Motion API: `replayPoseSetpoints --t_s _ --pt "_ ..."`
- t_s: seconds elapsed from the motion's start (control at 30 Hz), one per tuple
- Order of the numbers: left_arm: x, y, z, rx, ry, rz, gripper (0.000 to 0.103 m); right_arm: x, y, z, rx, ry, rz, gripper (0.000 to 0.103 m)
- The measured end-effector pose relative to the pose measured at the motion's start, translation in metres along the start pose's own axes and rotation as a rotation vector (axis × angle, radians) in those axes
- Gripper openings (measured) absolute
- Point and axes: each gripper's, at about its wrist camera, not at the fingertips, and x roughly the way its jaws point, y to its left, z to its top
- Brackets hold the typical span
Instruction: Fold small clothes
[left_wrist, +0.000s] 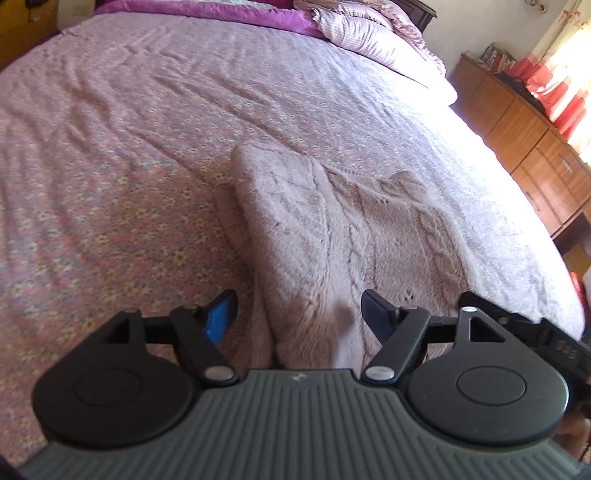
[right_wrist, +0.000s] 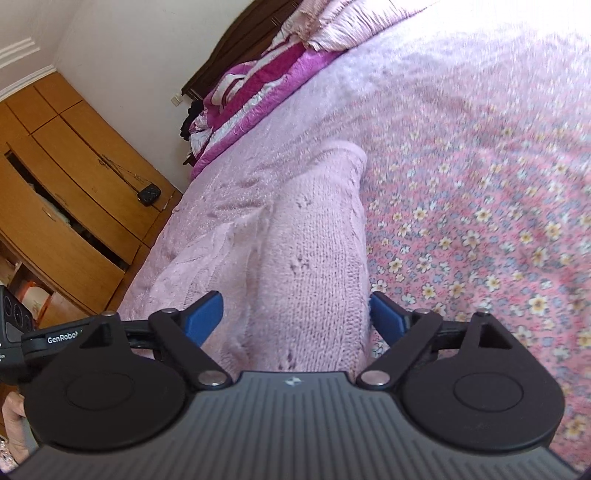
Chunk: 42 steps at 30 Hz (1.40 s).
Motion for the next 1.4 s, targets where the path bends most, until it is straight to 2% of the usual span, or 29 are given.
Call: replayPoseSetpoints --t_s 0.3,0.43,0.6,0.87,0.97,1.27,1.4 --pt "-0.028 -0.014 -0.023 0.052 -0.032 0.117 0.075 -0.034 0.019 -0.013 -0.079 -0.034 -0.011 0.099" --pt "-0.039 -0.019 -0.031 0.068 -0.051 0.164 0.084 -0.044 0.029 -0.021 -0.136 -0.021 -0.034 0.103" --pt "-0.049 -0.023 -0.046 0.077 -0.062 0.177 0.084 -0.053 0.040 -0.032 -0.194 -0.009 -0.082 0.103" --pt "-0.040 -0.034 -0.074 0.115 -0.063 0.226 0.084 -0.042 0.046 -0.060 -0.277 0.055 -0.207 0.103" --pt "-0.030 -0.036 -0.084 0.140 -0.038 0.242 0.084 -0.037 0.046 -0.072 -0.312 0.086 -0.244 0.103" --pt "-0.010 -0.033 -0.102 0.144 0.032 0.288 0.084 -0.025 0.044 -0.087 -0.351 0.129 -0.286 0.103" --pt "-0.009 -0.033 -0.103 0.138 0.032 0.294 0.084 -0.022 0.040 -0.088 -0.340 0.136 -0.298 0.103"
